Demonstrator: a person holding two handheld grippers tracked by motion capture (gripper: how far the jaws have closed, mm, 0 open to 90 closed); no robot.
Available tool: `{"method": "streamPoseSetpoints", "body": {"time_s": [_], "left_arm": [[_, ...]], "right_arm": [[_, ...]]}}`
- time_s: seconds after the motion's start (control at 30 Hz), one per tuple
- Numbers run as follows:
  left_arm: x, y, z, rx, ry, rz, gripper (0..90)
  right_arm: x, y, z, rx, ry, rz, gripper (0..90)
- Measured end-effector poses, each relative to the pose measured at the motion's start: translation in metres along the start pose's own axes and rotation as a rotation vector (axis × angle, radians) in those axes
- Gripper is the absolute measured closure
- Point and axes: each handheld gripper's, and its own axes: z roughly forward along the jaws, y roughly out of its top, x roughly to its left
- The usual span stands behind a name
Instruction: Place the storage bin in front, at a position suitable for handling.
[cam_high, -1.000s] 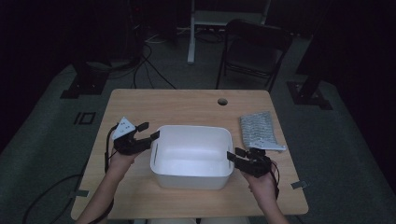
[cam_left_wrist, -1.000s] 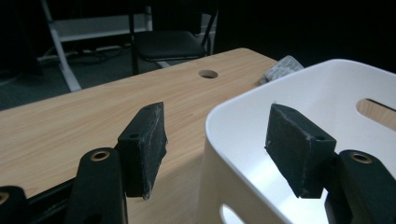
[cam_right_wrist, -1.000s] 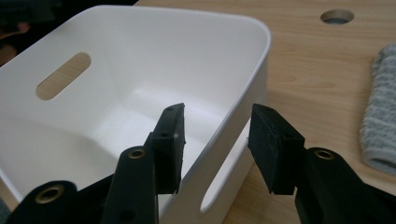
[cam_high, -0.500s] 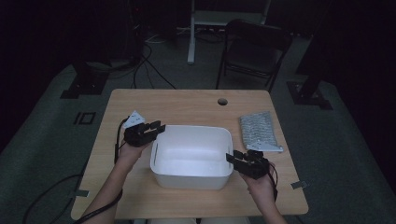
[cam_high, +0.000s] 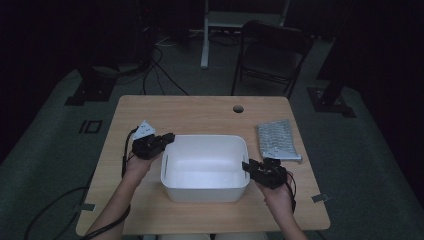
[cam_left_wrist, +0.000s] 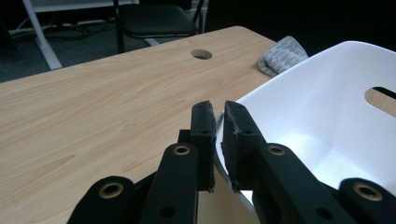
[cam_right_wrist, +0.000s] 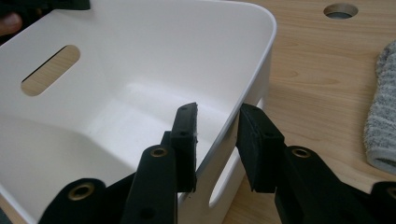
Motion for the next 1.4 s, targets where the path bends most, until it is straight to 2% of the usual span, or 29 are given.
{"method": "streamPoseSetpoints", "body": {"time_s": [0.33,0.37,0.47,0.5,0.53,0.77,0.87,0.93,1.13,1.2,1.27,1.4], "left_arm": [[-0.007,-0.006,-0.014,0.011,0.024,0.021,81.8],[-0.007,-0.006,-0.016,0.010,0.020,0.009,81.7],[-0.009,-0.007,-0.019,0.012,0.023,0.009,81.6],[-0.012,-0.009,-0.021,0.013,0.041,0.032,81.3],[-0.013,-0.009,-0.022,0.015,0.047,0.037,81.3],[-0.018,-0.011,-0.027,0.019,0.056,0.022,80.6],[-0.024,-0.011,-0.028,0.026,0.091,0.037,80.3],[-0.027,-0.011,-0.029,0.032,0.097,0.026,80.1],[-0.031,-0.013,-0.032,0.026,0.079,-0.008,79.7],[-0.032,-0.013,-0.033,0.031,0.076,-0.011,79.6],[-0.036,-0.013,-0.034,0.037,0.082,0.003,79.0],[-0.038,-0.014,-0.035,0.035,0.080,-0.006,78.8]], "right_arm": [[-0.004,0.007,0.006,0.010,-0.009,0.001,74.2],[-0.004,0.008,0.007,0.010,-0.009,0.000,74.7],[-0.006,0.011,0.009,0.014,-0.016,0.000,76.5],[-0.006,0.012,0.010,0.016,-0.017,0.000,77.2],[-0.007,0.013,0.011,0.015,-0.016,0.008,77.8],[-0.012,0.020,0.017,0.027,-0.024,0.002,79.7],[-0.016,0.023,0.020,0.028,-0.019,0.002,80.6],[-0.018,0.025,0.023,0.028,-0.021,-0.002,81.1],[-0.026,0.033,0.028,0.030,-0.027,-0.023,82.9],[-0.028,0.033,0.030,0.029,-0.022,-0.023,83.1],[-0.032,0.038,0.033,0.039,-0.023,-0.032,84.2],[-0.035,0.043,0.036,0.051,-0.031,-0.045,85.3]]}}
